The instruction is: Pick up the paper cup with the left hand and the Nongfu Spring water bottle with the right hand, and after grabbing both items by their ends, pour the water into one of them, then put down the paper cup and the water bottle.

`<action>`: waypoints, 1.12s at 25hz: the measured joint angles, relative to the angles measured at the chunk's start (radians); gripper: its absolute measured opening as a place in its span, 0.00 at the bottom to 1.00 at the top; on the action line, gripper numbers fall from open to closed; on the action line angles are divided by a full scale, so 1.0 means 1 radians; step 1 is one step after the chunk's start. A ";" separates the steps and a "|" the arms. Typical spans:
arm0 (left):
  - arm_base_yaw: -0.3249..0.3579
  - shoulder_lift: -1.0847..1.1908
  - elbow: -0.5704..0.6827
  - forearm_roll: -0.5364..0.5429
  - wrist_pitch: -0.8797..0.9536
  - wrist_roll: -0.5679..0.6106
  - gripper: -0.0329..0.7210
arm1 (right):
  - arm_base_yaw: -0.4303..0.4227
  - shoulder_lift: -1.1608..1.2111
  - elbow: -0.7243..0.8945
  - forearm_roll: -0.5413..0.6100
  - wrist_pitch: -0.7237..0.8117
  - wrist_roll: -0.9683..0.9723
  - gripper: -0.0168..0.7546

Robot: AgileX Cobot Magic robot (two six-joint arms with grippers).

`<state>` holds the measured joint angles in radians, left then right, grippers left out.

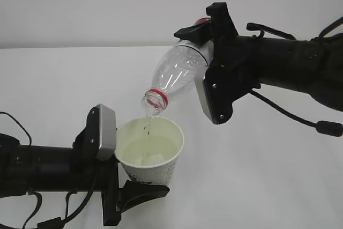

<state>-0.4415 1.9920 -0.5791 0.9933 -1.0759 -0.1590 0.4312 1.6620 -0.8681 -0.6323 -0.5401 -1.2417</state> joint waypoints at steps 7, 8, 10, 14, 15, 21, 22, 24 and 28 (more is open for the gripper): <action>0.000 0.000 0.000 0.000 0.002 0.000 0.72 | 0.000 0.000 0.000 0.025 -0.018 -0.002 0.68; 0.000 0.000 0.000 0.000 0.004 0.000 0.72 | 0.000 0.000 0.000 0.027 -0.018 -0.003 0.68; 0.000 0.000 0.000 0.000 0.006 0.000 0.72 | 0.000 0.000 0.000 0.029 -0.018 -0.004 0.68; 0.000 0.000 0.000 0.000 0.006 0.000 0.72 | 0.000 0.000 0.000 0.029 -0.018 -0.014 0.68; 0.000 0.000 0.000 0.000 0.006 0.000 0.72 | 0.000 0.000 0.000 0.031 -0.018 -0.015 0.68; 0.000 0.000 0.000 0.000 0.007 0.000 0.72 | 0.000 0.000 0.000 0.031 -0.018 -0.023 0.68; 0.000 0.000 0.000 0.000 0.007 0.000 0.72 | 0.000 0.000 0.000 0.031 -0.018 -0.023 0.68; 0.000 0.000 0.000 0.000 0.007 0.000 0.72 | 0.000 0.000 0.000 0.031 -0.018 -0.023 0.68; 0.000 0.000 0.000 0.000 0.007 0.000 0.72 | 0.000 0.000 0.000 0.033 -0.018 -0.023 0.68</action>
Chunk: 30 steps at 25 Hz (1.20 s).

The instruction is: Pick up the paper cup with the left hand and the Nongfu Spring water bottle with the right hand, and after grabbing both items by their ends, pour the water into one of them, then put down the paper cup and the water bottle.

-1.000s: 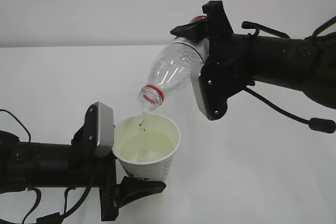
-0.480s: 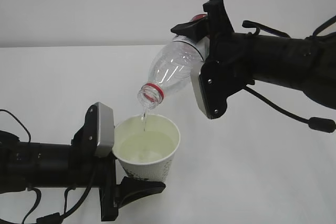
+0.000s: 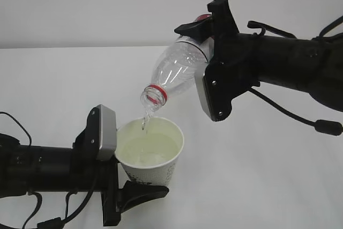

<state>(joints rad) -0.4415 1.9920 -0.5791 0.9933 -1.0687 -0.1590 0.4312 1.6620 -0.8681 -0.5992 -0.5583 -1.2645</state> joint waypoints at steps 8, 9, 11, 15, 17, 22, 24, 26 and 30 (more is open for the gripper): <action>0.000 0.000 0.000 -0.015 0.002 0.000 0.72 | 0.000 0.000 0.000 0.010 0.000 0.067 0.68; 0.000 0.000 0.000 -0.015 0.002 0.000 0.72 | 0.000 0.000 0.000 0.010 0.000 0.075 0.68; 0.000 0.000 0.000 -0.015 0.002 0.000 0.72 | 0.000 0.000 0.000 0.012 -0.001 0.082 0.68; 0.000 0.000 0.000 -0.019 0.002 0.000 0.72 | 0.000 0.000 0.000 0.012 -0.004 0.089 0.68; 0.000 0.000 0.000 -0.021 0.002 0.000 0.72 | 0.000 0.000 0.000 0.012 -0.006 0.103 0.68; 0.000 0.000 0.000 -0.023 0.002 0.000 0.72 | 0.000 0.000 0.000 0.012 -0.007 0.178 0.68; 0.000 0.000 0.000 -0.023 0.002 0.000 0.72 | 0.000 0.000 0.000 0.012 -0.008 0.202 0.68; 0.000 0.000 0.000 -0.025 0.002 0.000 0.72 | 0.000 0.000 0.000 0.014 -0.008 0.219 0.68; 0.000 0.000 0.000 -0.035 0.002 0.000 0.72 | 0.000 0.000 0.000 0.040 -0.008 0.262 0.68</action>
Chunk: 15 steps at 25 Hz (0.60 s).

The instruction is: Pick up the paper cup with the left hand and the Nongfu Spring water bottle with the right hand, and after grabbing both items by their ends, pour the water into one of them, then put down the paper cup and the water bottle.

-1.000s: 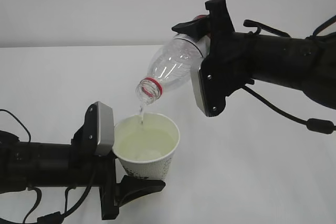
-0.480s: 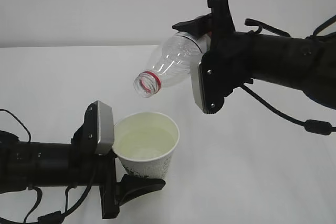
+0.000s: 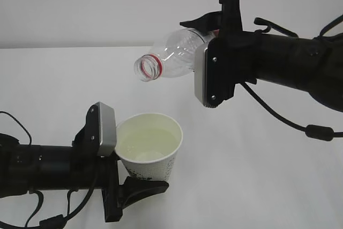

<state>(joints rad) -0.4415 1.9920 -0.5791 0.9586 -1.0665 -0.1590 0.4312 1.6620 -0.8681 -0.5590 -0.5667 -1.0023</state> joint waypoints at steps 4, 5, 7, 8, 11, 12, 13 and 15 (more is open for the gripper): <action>0.000 0.000 0.000 -0.002 0.000 0.000 0.72 | 0.000 0.000 0.000 0.012 0.000 0.027 0.68; 0.000 0.000 0.000 -0.004 0.000 0.000 0.72 | 0.000 0.000 0.000 0.014 0.000 0.038 0.68; 0.000 0.000 0.000 -0.004 0.000 0.000 0.72 | 0.000 0.000 0.000 0.014 0.000 0.066 0.68; 0.000 0.000 0.000 -0.004 0.000 0.000 0.72 | 0.000 0.000 0.000 0.016 0.000 0.080 0.68; 0.000 0.000 0.000 -0.004 0.000 0.000 0.72 | 0.000 0.000 0.000 0.024 0.000 0.113 0.68; 0.000 0.000 0.000 -0.004 0.000 0.000 0.72 | 0.000 0.000 0.000 0.031 0.000 0.121 0.68; 0.000 0.000 0.000 -0.004 0.000 0.000 0.72 | 0.000 0.000 0.000 0.039 0.000 0.132 0.68; 0.000 0.000 0.000 -0.004 0.000 0.000 0.72 | 0.000 0.000 0.000 0.054 0.000 0.147 0.68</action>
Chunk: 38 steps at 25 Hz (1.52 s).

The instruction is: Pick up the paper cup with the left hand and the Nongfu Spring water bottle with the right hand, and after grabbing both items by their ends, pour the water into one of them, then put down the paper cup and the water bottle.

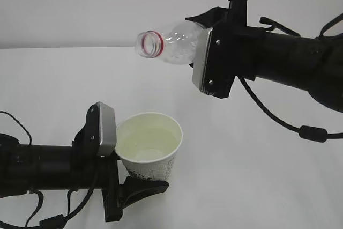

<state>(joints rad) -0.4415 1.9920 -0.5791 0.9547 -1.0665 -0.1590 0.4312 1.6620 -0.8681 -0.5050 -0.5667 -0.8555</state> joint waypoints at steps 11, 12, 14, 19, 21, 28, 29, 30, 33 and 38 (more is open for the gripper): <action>0.000 0.000 0.000 0.000 0.000 0.000 0.72 | 0.000 0.000 0.000 0.045 0.000 0.099 0.68; 0.000 0.000 0.000 0.000 0.000 0.000 0.72 | 0.000 0.000 0.000 0.060 0.000 0.111 0.68; 0.000 0.000 0.000 0.000 0.000 0.000 0.72 | 0.000 0.000 0.000 0.088 0.000 0.125 0.68; 0.000 0.000 0.000 -0.002 0.000 0.000 0.72 | 0.000 0.000 0.000 0.171 0.000 0.134 0.68; 0.000 0.000 0.000 -0.004 0.000 0.000 0.72 | 0.000 0.000 0.000 0.192 0.000 0.145 0.68; 0.000 0.000 0.000 -0.008 0.000 0.000 0.72 | 0.000 0.000 0.000 0.250 0.000 0.217 0.68; 0.000 0.000 0.000 -0.008 0.000 0.000 0.72 | 0.000 0.000 0.000 0.259 0.000 0.227 0.68; 0.000 0.000 0.000 -0.008 0.000 0.000 0.72 | 0.000 0.000 0.000 0.269 0.000 0.238 0.68; 0.000 0.000 0.000 -0.008 0.000 0.000 0.72 | 0.000 0.000 0.000 0.293 0.000 0.259 0.68; 0.000 0.000 0.000 -0.008 0.000 0.000 0.72 | 0.000 0.000 0.000 0.357 0.000 0.276 0.68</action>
<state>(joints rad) -0.4415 1.9920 -0.5791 0.9471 -1.0665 -0.1590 0.4312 1.6620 -0.8681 -0.1482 -0.5667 -0.5794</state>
